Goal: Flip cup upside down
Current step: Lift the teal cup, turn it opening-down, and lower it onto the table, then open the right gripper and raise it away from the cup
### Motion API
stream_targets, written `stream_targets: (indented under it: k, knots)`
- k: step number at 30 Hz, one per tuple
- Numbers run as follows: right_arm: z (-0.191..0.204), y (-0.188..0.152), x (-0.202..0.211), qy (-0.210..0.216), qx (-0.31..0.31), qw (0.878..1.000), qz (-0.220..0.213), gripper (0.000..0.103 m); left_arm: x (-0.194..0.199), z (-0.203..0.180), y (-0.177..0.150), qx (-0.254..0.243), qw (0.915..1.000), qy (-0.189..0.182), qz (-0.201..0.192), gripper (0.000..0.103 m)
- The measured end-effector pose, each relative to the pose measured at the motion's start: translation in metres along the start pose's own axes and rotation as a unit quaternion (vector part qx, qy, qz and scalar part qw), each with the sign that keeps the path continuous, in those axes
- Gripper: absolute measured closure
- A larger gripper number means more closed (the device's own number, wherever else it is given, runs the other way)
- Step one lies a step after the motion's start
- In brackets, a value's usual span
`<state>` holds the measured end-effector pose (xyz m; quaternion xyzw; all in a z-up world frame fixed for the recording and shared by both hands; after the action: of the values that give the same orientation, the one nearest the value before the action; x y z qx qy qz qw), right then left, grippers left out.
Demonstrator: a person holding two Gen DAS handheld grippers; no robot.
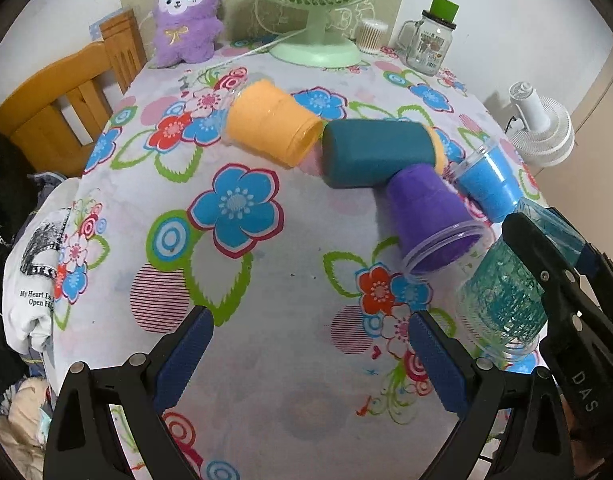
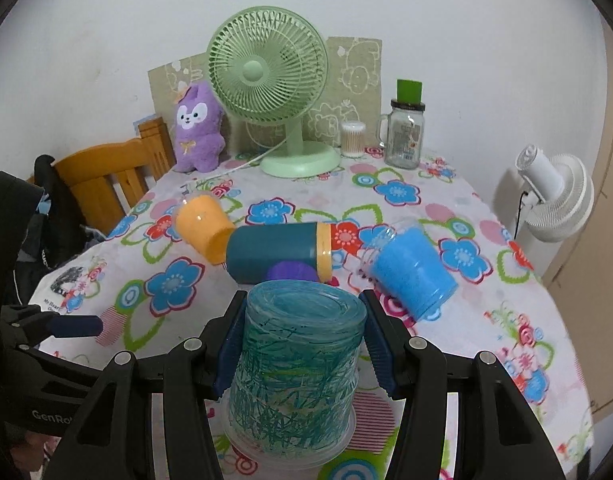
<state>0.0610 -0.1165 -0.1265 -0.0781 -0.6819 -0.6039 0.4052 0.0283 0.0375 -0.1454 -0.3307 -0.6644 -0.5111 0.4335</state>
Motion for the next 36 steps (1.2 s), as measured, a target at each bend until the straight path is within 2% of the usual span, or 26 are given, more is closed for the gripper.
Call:
stream_targets:
  k: [15,21,22,25,31,36]
  knots:
    - [0.013,-0.028,-0.015,-0.014,0.002,1.0,0.0,0.045,-0.032,0.012,-0.013,-0.019,0.9997,0.003,0.017,0.004]
    - [0.013,-0.033,-0.012,0.003,-0.028,0.999,0.025,0.043,-0.03,0.014,-0.017,-0.023,0.9994,0.007,0.026,0.004]
    - [0.013,-0.034,-0.012,0.003,-0.031,0.999,0.034,0.042,-0.03,0.013,-0.018,-0.024,0.9993,0.008,0.029,0.004]
    - [0.011,-0.036,-0.013,-0.001,-0.042,0.997,0.061,0.031,-0.03,0.013,-0.023,-0.025,0.9988,0.01,0.042,0.004]
    - [0.012,-0.029,-0.007,0.003,-0.039,0.995,0.089,0.029,-0.021,0.012,-0.028,-0.012,0.9978,0.004,0.065,0.004]
    - [0.011,-0.012,0.005,0.008,-0.045,0.994,0.103,0.018,0.0,0.007,-0.023,-0.008,0.9978,0.007,0.066,0.004]
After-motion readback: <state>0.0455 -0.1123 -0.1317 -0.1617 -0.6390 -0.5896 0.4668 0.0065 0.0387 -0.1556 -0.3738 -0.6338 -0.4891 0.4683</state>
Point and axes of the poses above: each gripper's, at about its wrist camera, not at the fingertips, and x roughly against the way its jaws point, z to its left, y to its top, the point moved 1 cm from there along -x, roughly the way its jaws point, and after that the axes turned 1 degree about z, right-handed, at the moved point
